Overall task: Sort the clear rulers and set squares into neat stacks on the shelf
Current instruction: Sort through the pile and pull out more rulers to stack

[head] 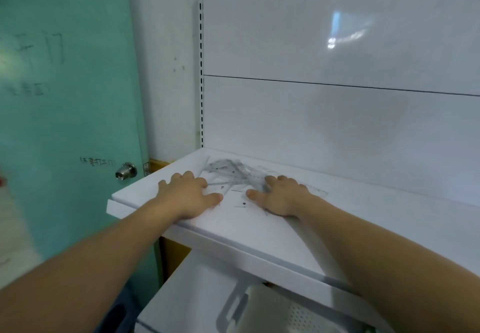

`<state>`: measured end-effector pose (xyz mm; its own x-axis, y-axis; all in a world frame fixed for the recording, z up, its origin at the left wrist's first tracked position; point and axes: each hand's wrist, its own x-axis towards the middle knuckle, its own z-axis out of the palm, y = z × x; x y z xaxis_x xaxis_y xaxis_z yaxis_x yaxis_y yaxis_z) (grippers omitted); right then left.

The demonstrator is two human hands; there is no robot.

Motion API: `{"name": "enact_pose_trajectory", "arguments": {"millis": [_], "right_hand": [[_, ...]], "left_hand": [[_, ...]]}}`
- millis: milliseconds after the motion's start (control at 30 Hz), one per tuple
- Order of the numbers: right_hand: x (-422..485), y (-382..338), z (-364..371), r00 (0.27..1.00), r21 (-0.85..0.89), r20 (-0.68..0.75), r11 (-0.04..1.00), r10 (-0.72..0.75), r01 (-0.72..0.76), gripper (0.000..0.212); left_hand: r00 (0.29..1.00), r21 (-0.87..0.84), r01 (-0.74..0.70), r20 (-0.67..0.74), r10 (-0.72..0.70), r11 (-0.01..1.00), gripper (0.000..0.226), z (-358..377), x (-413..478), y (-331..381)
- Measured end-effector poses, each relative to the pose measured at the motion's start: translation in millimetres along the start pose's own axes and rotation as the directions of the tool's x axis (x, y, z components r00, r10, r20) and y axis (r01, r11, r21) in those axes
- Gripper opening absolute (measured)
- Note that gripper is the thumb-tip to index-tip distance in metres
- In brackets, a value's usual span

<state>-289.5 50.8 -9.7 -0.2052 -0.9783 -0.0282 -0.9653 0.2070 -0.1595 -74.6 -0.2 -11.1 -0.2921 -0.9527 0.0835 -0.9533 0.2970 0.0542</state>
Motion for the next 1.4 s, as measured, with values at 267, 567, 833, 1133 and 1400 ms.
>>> {"name": "enact_pose_trajectory", "arguments": {"millis": [267,567,833,1133,1400], "right_hand": [[50,-10,-8,0.996,-0.003,0.003,0.996,-0.089,0.089,0.072],[73,-4,-16,0.985,0.140,-0.033,0.975,-0.169,0.172,0.034],[71,6,-20,0.989,0.419,-0.080,0.896,-0.126,0.148,0.014],[71,13,-17,0.975,0.316,-0.149,0.926,-0.167,0.207,0.027],[67,17,-32,0.986,0.749,-0.168,0.650,-0.004,0.130,0.024]], "left_hand": [[0.990,-0.071,0.141,0.041,-0.138,0.988,0.059,8,45,-11],[0.995,-0.222,0.087,-0.034,-0.097,0.971,0.024,-5,59,-23],[0.994,-0.181,0.108,0.011,-0.108,0.978,0.027,-6,55,-16],[0.980,-0.427,0.073,-0.137,-0.144,0.901,0.012,-4,47,-22],[0.965,-0.699,0.048,-0.152,-0.214,0.714,0.014,-7,46,-22]]}}
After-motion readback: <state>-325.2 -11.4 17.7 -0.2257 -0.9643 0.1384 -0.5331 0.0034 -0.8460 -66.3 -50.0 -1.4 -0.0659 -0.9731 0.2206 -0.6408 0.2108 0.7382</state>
